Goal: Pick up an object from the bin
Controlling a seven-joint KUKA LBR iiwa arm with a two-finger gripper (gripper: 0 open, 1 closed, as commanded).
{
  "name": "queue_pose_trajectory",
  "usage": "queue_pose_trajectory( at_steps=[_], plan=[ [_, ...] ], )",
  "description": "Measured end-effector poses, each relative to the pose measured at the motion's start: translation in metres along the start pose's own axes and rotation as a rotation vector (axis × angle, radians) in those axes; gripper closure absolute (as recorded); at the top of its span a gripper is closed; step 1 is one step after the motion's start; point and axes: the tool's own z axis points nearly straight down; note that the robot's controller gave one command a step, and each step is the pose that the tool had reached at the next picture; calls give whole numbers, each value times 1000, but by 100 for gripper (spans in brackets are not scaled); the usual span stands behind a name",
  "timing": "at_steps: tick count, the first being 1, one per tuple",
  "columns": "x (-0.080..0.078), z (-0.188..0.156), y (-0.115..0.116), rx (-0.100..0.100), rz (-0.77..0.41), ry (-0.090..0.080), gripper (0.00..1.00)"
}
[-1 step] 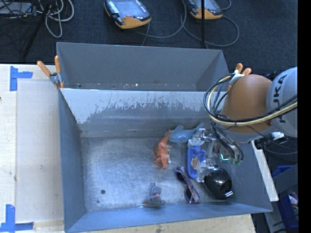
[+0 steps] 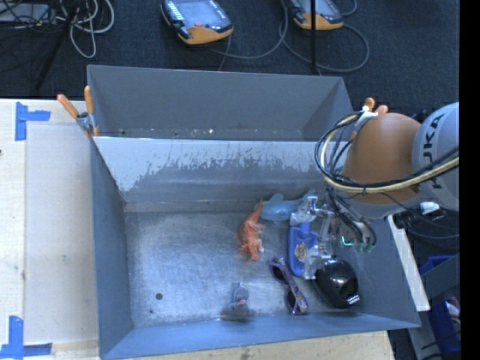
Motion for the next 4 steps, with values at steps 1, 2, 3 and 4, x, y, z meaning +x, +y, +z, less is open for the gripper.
queue_pose_trajectory(
  at_steps=[1, 2, 3, 4],
  plan=[
    [36, 56, -21, -3, -387, -23, 100],
    [36, 56, -21, -3, -387, -22, 100],
    [35, -119, -11, 3, -400, -11, 100],
    [37, -115, -12, -1, -397, -2, 0]
  ],
)
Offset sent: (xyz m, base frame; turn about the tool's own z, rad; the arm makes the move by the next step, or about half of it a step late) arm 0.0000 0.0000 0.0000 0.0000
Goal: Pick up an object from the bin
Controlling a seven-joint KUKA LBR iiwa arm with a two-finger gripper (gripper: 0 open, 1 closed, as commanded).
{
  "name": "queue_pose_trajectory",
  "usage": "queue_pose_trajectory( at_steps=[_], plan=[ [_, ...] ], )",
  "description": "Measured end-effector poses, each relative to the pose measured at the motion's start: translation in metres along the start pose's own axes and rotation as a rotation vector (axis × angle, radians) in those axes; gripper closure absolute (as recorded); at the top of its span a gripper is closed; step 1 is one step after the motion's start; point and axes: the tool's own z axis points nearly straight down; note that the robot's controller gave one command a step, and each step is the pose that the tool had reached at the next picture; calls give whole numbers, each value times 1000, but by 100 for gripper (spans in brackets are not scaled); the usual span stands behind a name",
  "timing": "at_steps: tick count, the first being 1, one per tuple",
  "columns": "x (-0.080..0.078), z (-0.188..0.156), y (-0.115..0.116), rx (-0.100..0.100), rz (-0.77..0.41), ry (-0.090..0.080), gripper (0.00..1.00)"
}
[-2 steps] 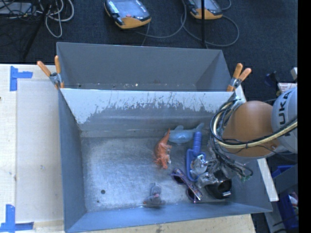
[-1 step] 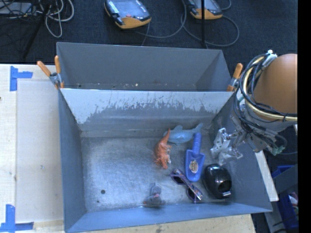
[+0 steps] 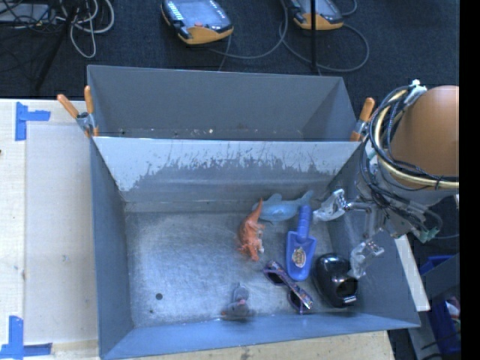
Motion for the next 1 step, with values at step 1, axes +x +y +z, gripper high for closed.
queue_pose_trajectory(
  at_steps=[1],
  plan=[
    [0, 0, 0, 0, 1, 0, 0]
  ],
)
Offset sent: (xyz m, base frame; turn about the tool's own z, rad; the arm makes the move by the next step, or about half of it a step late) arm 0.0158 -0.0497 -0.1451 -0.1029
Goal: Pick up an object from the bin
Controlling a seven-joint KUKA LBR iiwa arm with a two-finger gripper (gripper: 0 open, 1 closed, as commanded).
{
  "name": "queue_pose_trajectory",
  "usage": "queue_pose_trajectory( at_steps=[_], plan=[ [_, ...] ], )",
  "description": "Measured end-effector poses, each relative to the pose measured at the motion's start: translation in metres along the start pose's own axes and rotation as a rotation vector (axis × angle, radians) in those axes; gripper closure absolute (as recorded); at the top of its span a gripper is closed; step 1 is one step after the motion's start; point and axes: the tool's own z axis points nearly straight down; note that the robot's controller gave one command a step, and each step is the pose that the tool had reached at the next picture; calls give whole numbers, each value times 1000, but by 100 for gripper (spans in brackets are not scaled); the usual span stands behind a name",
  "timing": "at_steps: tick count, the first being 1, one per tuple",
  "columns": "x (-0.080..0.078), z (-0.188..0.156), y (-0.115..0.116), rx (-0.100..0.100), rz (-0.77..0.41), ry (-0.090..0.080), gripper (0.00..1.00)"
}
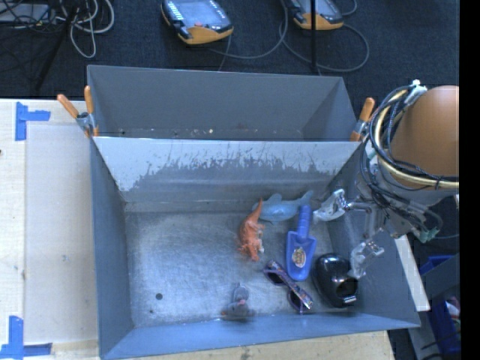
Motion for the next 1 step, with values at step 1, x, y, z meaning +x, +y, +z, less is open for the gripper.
queue_pose_trajectory(
  at_steps=[1],
  plan=[
    [0, 48, -18, 4, -40, -5, 0]
  ],
)
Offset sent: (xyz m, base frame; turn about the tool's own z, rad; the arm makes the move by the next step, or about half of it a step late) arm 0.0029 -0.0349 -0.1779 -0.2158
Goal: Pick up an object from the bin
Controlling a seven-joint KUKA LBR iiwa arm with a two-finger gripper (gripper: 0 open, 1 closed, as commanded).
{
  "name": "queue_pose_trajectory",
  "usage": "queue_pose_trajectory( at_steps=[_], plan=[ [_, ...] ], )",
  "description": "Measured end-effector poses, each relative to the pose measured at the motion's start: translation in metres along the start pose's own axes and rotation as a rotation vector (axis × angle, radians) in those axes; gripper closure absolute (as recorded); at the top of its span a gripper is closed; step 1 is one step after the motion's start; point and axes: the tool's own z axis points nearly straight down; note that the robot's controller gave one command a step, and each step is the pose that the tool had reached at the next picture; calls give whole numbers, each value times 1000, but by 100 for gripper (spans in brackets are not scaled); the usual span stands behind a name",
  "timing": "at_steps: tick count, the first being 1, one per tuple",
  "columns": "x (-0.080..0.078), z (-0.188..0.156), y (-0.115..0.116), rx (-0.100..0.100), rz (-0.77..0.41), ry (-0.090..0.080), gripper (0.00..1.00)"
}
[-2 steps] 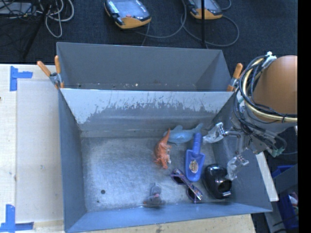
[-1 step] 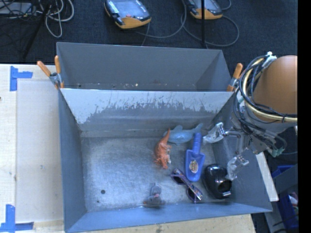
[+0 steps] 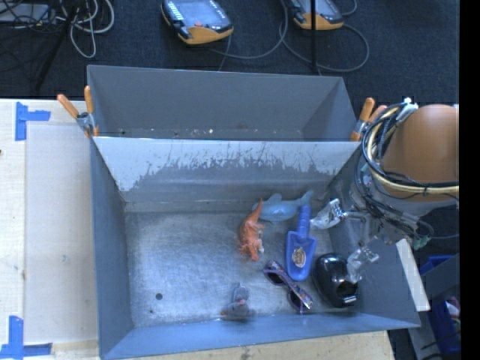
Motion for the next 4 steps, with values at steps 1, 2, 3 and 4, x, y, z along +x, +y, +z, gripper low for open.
queue_pose_trajectory(
  at_steps=[1, 2, 3, 4],
  plan=[
    [6, 69, -7, -2, -92, 3, 0],
    [-8, 93, -20, -39, -827, 12, 100],
    [-8, 93, -20, -39, -826, 12, 100],
    [-15, -49, -37, -15, -800, 5, 100]
  ],
)
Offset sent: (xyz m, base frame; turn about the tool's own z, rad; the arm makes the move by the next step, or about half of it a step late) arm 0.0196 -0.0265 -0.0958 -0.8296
